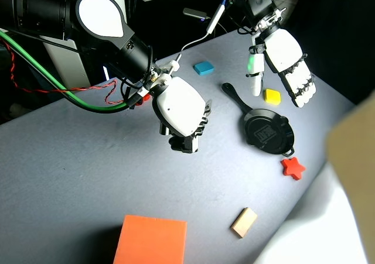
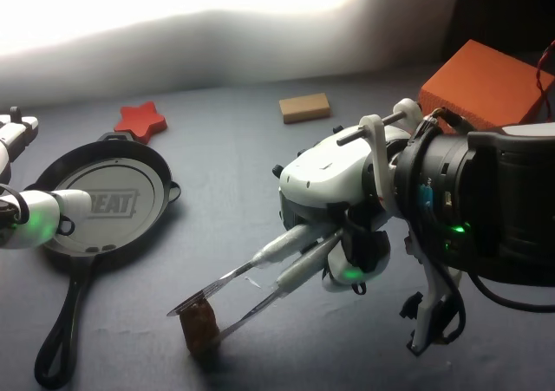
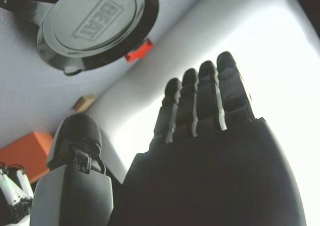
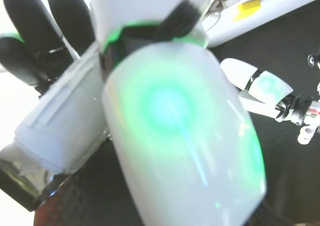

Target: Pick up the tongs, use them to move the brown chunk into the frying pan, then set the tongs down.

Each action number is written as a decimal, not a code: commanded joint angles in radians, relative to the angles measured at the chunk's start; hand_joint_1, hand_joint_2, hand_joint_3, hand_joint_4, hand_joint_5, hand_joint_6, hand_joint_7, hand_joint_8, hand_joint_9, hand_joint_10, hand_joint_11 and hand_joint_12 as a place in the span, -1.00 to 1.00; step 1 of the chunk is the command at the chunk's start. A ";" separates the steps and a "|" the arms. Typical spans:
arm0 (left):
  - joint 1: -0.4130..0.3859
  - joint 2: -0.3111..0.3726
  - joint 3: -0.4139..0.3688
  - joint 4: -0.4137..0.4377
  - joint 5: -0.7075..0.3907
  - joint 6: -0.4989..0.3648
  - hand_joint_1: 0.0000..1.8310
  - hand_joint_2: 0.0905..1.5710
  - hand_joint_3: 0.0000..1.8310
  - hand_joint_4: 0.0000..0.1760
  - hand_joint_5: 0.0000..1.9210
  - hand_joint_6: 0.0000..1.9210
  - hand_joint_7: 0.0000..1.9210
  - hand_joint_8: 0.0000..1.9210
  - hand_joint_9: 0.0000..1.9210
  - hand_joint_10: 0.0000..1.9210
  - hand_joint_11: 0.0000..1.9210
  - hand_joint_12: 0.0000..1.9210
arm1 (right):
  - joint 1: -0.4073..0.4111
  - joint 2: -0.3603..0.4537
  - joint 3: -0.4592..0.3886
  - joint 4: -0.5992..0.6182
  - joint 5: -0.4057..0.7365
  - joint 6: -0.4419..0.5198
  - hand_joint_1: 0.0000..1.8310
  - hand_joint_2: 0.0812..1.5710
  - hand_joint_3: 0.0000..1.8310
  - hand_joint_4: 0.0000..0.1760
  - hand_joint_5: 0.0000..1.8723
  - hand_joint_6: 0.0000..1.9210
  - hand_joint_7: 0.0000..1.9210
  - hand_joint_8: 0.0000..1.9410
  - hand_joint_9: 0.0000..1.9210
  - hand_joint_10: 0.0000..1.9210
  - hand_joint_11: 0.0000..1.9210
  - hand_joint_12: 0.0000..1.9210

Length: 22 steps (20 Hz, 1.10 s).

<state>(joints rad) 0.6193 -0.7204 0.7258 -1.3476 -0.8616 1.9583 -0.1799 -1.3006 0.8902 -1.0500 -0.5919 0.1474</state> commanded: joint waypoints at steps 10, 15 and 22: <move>-0.003 0.006 0.000 0.053 -0.081 0.000 -0.90 0.60 -1.00 -1.00 -1.00 -1.00 -0.99 -1.00 -1.00 -1.00 -1.00 -1.00 | 0.079 0.009 0.029 0.002 0.034 -0.001 0.35 0.34 -1.00 -0.79 0.10 -0.03 0.14 -0.16 0.12 -0.31 -0.28 0.54; -0.001 0.006 0.004 0.053 -0.081 0.000 -0.89 0.59 -1.00 -1.00 -1.00 -1.00 -0.99 -1.00 -1.00 -1.00 -1.00 -1.00 | 0.120 -0.013 0.094 0.017 0.034 -0.001 0.36 0.33 -1.00 -0.81 0.11 -0.04 0.18 -0.21 0.15 -0.31 -0.25 0.53; 0.008 0.002 0.099 0.013 -0.068 -0.001 -0.91 0.59 -1.00 -1.00 -1.00 -1.00 -1.00 -1.00 -1.00 -1.00 -1.00 -1.00 | 0.159 -0.113 0.245 0.019 0.055 0.003 0.36 0.32 -1.00 -0.85 0.12 -0.06 0.19 -0.24 0.16 -0.35 -0.26 0.53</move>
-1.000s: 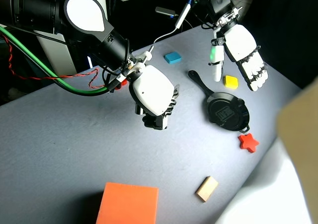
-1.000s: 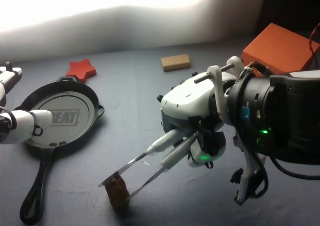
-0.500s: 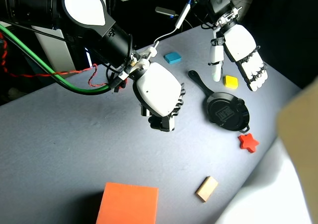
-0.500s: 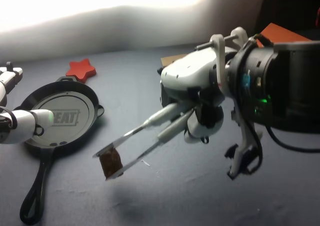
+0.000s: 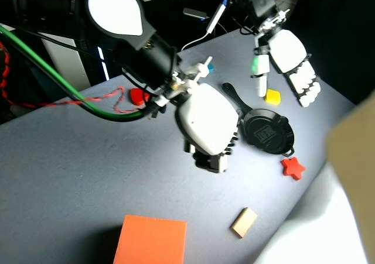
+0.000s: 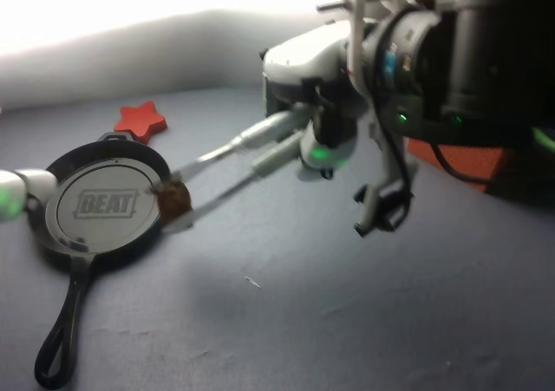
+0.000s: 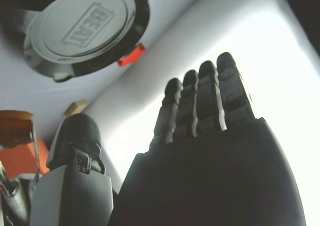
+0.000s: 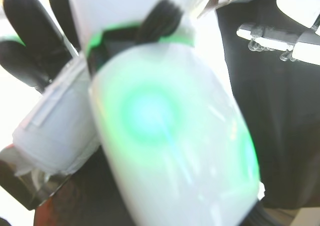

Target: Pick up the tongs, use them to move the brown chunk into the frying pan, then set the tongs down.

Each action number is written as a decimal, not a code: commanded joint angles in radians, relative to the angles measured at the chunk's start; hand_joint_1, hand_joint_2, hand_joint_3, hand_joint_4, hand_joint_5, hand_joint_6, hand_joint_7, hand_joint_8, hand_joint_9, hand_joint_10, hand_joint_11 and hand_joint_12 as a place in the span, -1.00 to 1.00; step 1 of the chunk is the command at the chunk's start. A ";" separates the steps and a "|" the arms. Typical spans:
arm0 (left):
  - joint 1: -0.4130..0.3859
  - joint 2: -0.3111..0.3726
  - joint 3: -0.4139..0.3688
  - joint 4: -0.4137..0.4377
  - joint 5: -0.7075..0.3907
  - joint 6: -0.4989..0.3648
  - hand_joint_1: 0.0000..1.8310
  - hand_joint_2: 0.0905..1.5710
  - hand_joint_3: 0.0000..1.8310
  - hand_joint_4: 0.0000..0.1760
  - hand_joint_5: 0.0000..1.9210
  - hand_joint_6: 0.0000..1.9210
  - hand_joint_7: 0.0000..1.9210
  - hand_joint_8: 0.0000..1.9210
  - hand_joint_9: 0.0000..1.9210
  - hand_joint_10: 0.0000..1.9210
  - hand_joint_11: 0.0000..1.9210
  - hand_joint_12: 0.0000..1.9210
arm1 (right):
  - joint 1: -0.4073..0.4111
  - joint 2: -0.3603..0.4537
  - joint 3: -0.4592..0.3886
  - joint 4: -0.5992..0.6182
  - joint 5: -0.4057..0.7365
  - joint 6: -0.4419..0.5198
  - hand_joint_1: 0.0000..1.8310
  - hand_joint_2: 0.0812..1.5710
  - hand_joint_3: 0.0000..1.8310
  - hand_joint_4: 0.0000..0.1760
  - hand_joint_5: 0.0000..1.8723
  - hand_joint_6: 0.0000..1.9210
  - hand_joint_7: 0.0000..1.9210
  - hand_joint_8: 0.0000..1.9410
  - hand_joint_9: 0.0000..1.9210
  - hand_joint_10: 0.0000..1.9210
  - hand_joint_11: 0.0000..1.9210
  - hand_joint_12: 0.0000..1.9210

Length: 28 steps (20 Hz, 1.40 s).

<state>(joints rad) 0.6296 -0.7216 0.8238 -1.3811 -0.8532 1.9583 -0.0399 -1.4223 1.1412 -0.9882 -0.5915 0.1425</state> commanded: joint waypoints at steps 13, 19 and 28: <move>0.059 0.003 0.143 -0.007 -0.016 -0.042 -0.93 0.59 -1.00 -1.00 -1.00 -1.00 -1.00 -1.00 -1.00 -1.00 -1.00 -1.00 | -0.015 -0.242 0.318 -0.040 0.168 0.004 0.35 0.33 -1.00 -0.75 0.12 -0.06 0.15 -0.17 0.14 -0.36 -0.24 0.50; 0.083 0.003 0.163 -0.006 -0.017 -0.050 -0.91 0.59 -1.00 -1.00 -1.00 -1.00 -0.99 -1.00 -1.00 -1.00 -1.00 -1.00 | -0.046 -0.319 0.406 -0.040 0.188 -0.005 0.24 0.44 -1.00 -1.00 -0.04 0.14 0.18 -0.76 0.05 -0.45 -0.35 0.50; 0.081 0.003 0.161 0.003 -0.023 -0.050 -0.88 0.59 -1.00 -1.00 -0.99 -1.00 -0.97 -0.99 -0.99 -1.00 -0.99 -0.99 | -0.043 -0.313 0.420 -0.039 0.197 -0.017 0.23 0.47 -1.00 -1.00 -0.09 0.22 0.18 -0.91 -0.01 -0.48 -0.39 0.49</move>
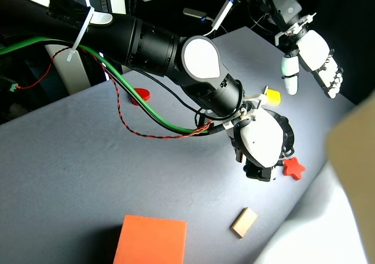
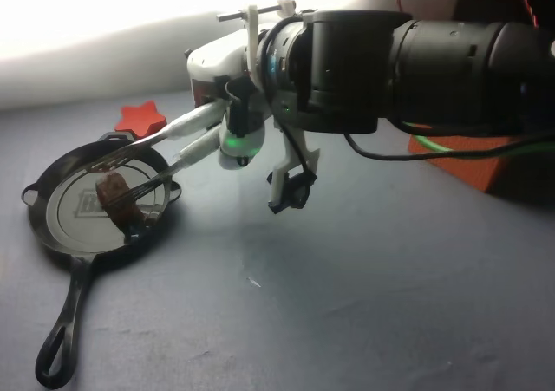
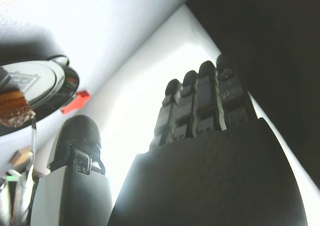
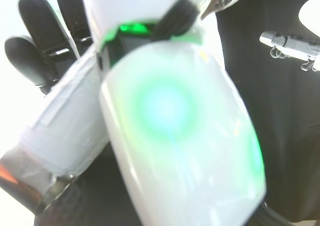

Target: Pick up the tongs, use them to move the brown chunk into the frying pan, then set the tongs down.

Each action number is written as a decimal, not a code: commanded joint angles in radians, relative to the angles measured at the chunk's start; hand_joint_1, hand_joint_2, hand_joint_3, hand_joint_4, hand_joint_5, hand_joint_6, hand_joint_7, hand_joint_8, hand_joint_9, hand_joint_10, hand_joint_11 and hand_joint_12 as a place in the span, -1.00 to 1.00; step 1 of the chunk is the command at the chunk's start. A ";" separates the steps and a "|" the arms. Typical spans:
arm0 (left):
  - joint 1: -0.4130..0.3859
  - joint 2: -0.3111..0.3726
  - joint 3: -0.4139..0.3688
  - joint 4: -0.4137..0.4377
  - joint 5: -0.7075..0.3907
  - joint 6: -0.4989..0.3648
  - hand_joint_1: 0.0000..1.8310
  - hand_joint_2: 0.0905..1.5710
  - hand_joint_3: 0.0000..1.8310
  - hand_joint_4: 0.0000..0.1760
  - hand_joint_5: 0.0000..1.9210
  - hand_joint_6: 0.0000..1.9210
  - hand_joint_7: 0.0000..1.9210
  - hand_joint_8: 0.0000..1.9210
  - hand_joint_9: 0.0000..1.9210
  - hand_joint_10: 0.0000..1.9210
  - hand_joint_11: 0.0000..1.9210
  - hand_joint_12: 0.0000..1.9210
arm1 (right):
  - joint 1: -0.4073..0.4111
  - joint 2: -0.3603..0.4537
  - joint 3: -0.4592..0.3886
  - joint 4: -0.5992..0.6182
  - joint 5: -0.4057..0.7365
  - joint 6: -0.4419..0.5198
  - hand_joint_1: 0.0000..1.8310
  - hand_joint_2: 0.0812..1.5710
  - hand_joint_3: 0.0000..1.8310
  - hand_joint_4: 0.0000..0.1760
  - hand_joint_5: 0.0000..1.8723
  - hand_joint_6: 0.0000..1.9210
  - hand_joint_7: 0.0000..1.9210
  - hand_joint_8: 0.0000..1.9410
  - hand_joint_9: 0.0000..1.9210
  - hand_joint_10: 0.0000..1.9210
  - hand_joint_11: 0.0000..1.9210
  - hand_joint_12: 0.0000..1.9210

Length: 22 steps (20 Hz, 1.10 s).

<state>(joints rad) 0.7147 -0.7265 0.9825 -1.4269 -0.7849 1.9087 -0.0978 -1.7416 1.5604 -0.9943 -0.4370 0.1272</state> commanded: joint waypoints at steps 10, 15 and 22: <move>-0.043 0.008 -0.025 0.055 -0.087 0.054 -0.88 0.59 -1.00 -1.00 -1.00 -1.00 -1.00 -1.00 -1.00 -1.00 -1.00 -1.00 | 0.080 0.262 -0.319 -0.036 0.025 -0.040 0.24 0.46 -1.00 -1.00 -0.06 0.18 0.23 -0.94 0.02 -0.46 -0.35 0.48; -0.082 0.005 -0.082 0.058 -0.081 0.068 -0.87 0.59 -1.00 -1.00 -1.00 -1.00 -0.99 -1.00 -1.00 -1.00 -1.00 -1.00 | 0.042 0.392 -0.496 -0.038 0.046 -0.038 0.23 0.47 -1.00 -1.00 -0.09 0.21 0.24 -0.96 0.03 -0.46 -0.36 0.50; -0.137 -0.001 -0.151 0.058 -0.081 0.082 -0.91 0.59 -1.00 -1.00 -1.00 -1.00 -0.99 -1.00 -1.00 -1.00 -0.99 -1.00 | -0.097 0.519 -0.535 -0.035 0.375 -0.055 0.23 0.48 -1.00 -1.00 -0.10 0.24 0.22 -0.97 -0.07 -0.33 -0.42 0.54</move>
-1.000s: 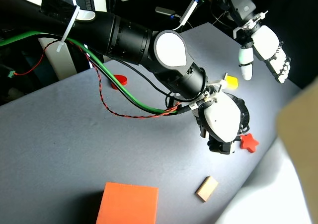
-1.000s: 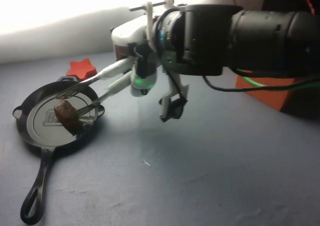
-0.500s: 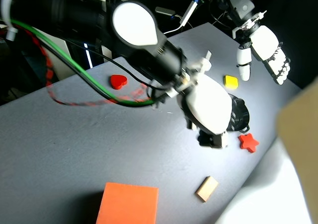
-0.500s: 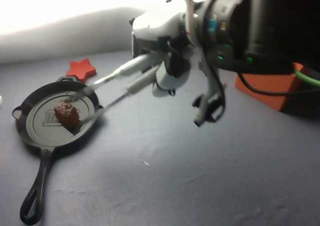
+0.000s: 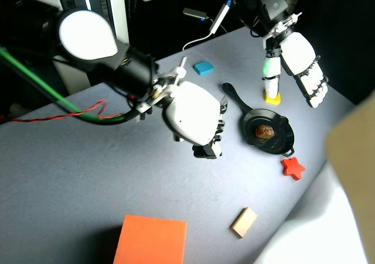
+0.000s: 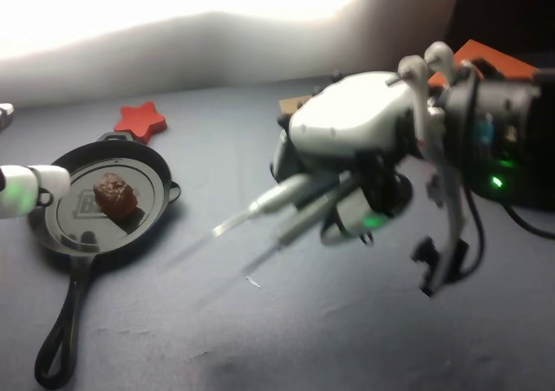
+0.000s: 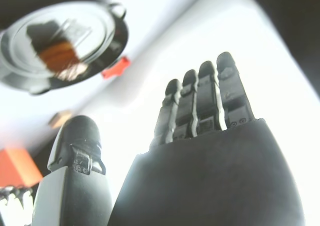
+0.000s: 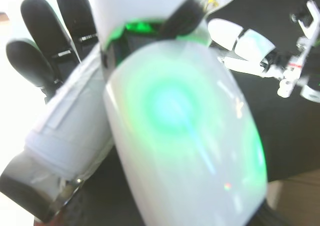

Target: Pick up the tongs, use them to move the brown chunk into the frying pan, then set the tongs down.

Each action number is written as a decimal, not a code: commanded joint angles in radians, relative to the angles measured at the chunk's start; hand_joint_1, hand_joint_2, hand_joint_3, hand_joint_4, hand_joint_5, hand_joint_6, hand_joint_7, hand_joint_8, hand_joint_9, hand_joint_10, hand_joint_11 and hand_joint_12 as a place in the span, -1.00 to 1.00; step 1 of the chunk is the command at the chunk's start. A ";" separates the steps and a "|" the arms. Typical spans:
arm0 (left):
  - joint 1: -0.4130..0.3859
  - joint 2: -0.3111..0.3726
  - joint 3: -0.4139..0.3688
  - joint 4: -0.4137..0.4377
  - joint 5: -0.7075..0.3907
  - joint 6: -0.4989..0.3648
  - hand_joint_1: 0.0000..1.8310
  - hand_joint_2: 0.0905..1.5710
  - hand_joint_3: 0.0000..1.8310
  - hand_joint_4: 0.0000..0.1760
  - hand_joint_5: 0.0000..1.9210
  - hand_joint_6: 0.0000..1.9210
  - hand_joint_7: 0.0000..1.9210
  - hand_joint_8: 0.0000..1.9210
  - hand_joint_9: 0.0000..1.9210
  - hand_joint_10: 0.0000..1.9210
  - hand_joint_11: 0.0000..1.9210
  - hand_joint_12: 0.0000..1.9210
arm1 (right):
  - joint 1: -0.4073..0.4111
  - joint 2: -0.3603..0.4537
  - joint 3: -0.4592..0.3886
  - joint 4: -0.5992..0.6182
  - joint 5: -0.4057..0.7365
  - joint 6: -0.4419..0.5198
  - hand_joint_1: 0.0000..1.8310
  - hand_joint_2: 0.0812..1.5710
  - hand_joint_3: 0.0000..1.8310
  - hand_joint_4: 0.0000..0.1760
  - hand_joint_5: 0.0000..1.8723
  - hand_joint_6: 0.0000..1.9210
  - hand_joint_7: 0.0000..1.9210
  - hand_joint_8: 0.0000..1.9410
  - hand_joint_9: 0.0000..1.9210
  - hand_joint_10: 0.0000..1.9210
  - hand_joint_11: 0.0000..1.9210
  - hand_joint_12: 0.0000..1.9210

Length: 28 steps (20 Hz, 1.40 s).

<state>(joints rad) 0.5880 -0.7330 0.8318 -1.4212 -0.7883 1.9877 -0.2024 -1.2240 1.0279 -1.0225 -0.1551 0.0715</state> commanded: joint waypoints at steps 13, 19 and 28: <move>-0.034 -0.009 -0.064 0.052 -0.069 0.010 -0.90 0.59 -1.00 -1.00 -1.00 -1.00 -0.98 -1.00 -0.99 -1.00 -0.99 -0.99 | -0.139 0.007 0.083 -0.006 0.259 -0.169 -0.26 0.48 -0.99 -1.00 -0.48 -0.84 -0.30 -1.00 -0.54 -0.47 -1.00 0.61; -0.034 -0.009 -0.082 0.052 -0.068 0.010 -0.88 0.60 -1.00 -1.00 -0.98 -0.99 -0.97 -0.99 -0.99 -1.00 -1.00 -0.99 | -0.159 -0.006 0.085 -0.006 0.223 -0.286 -0.72 0.39 -1.00 -1.00 -0.81 -0.99 -0.72 -1.00 -0.82 -0.69 -1.00 0.11; -0.091 -0.009 -0.110 0.064 -0.064 0.031 -0.69 0.60 -1.00 -1.00 -0.65 -0.96 -0.60 -0.98 -0.65 -0.94 -1.00 -0.13 | -0.130 0.039 0.049 -0.006 0.189 -0.264 -0.71 0.38 -1.00 -1.00 -0.33 -0.79 -0.20 -0.91 -0.49 -0.24 -0.92 0.71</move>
<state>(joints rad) 0.4992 -0.7464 0.7197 -1.4208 -0.7959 2.0243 -0.3424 -1.1812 1.0695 -1.0325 -0.0238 -0.1993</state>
